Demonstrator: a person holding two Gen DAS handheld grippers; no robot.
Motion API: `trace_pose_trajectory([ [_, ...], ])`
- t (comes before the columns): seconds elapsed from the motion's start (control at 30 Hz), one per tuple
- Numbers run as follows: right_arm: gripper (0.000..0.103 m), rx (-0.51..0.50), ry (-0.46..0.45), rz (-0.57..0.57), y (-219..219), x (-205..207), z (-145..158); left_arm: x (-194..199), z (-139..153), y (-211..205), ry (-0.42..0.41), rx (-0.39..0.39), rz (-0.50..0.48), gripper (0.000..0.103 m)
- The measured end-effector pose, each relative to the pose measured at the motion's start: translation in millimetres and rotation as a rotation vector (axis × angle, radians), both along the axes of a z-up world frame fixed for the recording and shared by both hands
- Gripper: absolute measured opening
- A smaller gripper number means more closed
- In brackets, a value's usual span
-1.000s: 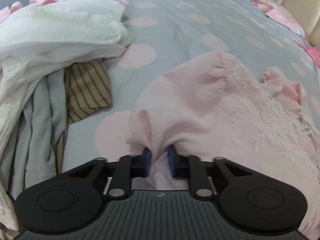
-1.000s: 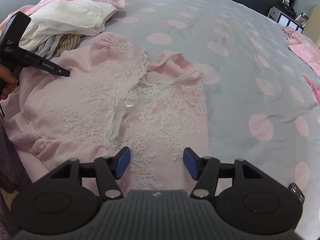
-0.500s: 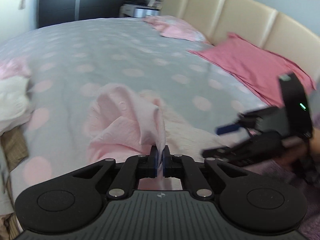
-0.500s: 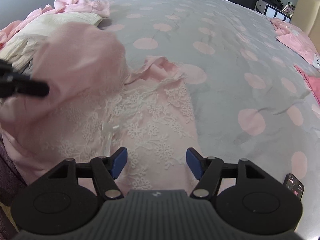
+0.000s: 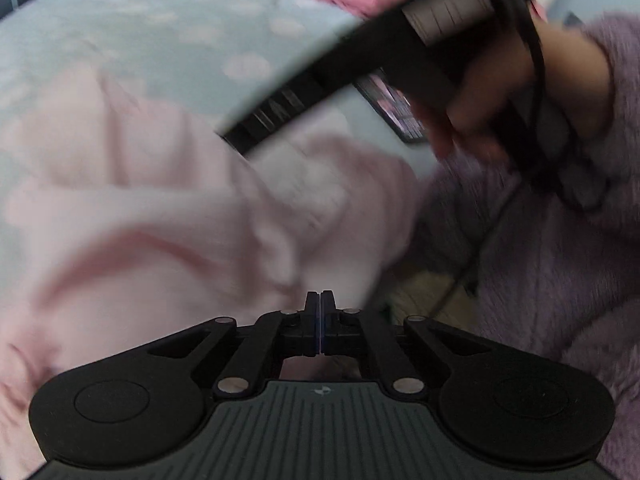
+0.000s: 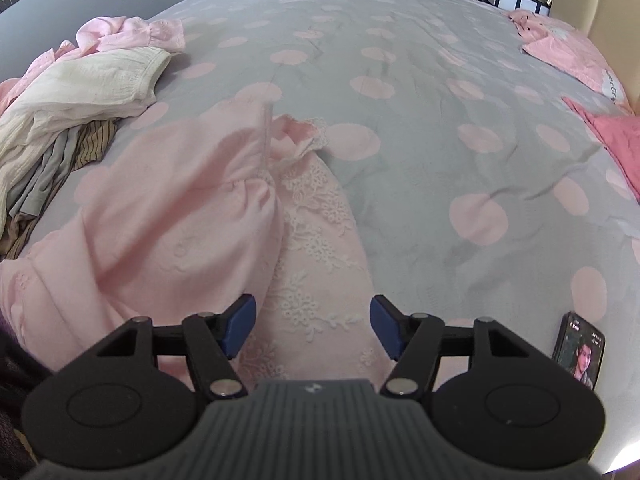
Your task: Fold clothes
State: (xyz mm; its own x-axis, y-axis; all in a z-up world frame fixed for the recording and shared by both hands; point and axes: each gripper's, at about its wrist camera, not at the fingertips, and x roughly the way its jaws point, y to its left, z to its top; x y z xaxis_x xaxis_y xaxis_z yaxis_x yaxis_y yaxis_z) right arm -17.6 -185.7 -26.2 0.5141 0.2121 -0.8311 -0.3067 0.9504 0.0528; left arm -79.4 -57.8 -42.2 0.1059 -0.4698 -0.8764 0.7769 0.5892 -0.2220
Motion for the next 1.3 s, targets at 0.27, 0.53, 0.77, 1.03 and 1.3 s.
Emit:
trace_pose_trajectory([
  [0.27, 0.066, 0.022, -0.004, 0.001, -3, -4, -2, -5, 6, 11, -0.097, -0.007, 0.038, 0.003],
  [0.53, 0.066, 0.05, -0.022, 0.012, 5, -3, 4, 2, 29, 36, -0.288, 0.011, 0.18, 0.027],
  [0.77, 0.067, 0.054, -0.021, 0.029, 17, 3, 5, -3, 42, 37, -0.515, 0.092, 0.202, 0.05],
  [1.03, 0.068, 0.05, -0.008, 0.041, 24, 8, 2, -1, 47, 35, -0.655, 0.174, 0.193, 0.057],
  [1.3, 0.069, 0.04, 0.009, 0.042, 29, 11, -1, 12, 51, 45, -0.681, 0.203, 0.239, 0.07],
])
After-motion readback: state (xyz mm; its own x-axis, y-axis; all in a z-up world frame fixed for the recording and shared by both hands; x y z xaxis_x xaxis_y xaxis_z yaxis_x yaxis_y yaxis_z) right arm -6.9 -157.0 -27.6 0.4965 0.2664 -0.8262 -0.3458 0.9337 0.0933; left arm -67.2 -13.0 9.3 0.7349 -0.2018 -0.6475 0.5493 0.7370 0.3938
